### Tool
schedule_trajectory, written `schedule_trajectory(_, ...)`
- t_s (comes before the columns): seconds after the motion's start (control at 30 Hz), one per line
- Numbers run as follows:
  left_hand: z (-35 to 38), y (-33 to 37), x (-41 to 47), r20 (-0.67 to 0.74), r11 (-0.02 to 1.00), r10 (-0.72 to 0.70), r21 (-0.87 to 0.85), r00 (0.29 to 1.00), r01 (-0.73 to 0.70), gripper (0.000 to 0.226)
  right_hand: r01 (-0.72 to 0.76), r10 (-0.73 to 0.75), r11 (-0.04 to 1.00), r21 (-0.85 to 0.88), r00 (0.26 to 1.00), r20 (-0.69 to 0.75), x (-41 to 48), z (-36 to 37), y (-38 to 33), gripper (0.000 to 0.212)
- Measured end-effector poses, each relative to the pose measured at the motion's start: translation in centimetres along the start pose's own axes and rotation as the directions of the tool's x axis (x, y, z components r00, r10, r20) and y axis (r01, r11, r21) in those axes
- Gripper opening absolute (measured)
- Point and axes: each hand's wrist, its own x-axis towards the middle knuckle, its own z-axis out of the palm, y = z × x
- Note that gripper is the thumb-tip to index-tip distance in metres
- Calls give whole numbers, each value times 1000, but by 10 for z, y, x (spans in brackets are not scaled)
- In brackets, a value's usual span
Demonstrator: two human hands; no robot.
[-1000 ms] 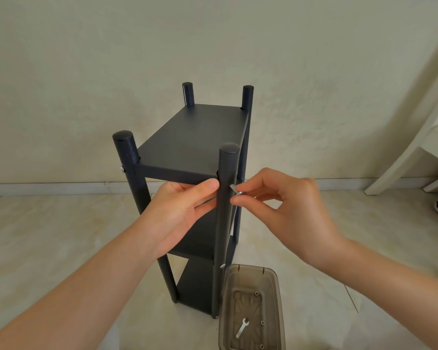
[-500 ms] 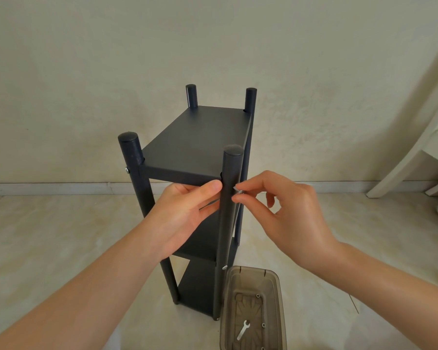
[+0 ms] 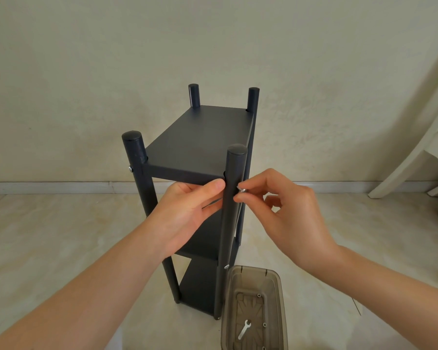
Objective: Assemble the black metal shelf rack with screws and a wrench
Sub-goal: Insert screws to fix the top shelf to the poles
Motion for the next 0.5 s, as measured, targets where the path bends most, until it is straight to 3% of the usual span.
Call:
schedule_trajectory(0.3,0,-1,1,-31,1000,-16,4,999,16,22,-244,235,942,230,970,65,9,-1,-8,11)
schedule_trajectory(0.4,0,0,0,-39,1000,-17,6,999,17,20,-365,330,853,373,931,154,12,-1,-8,10)
schedule_trajectory(0.5,0,-1,0,-45,1000,-9,6,999,10,30,-440,389,802,403,898,206,14,-2,-6,13)
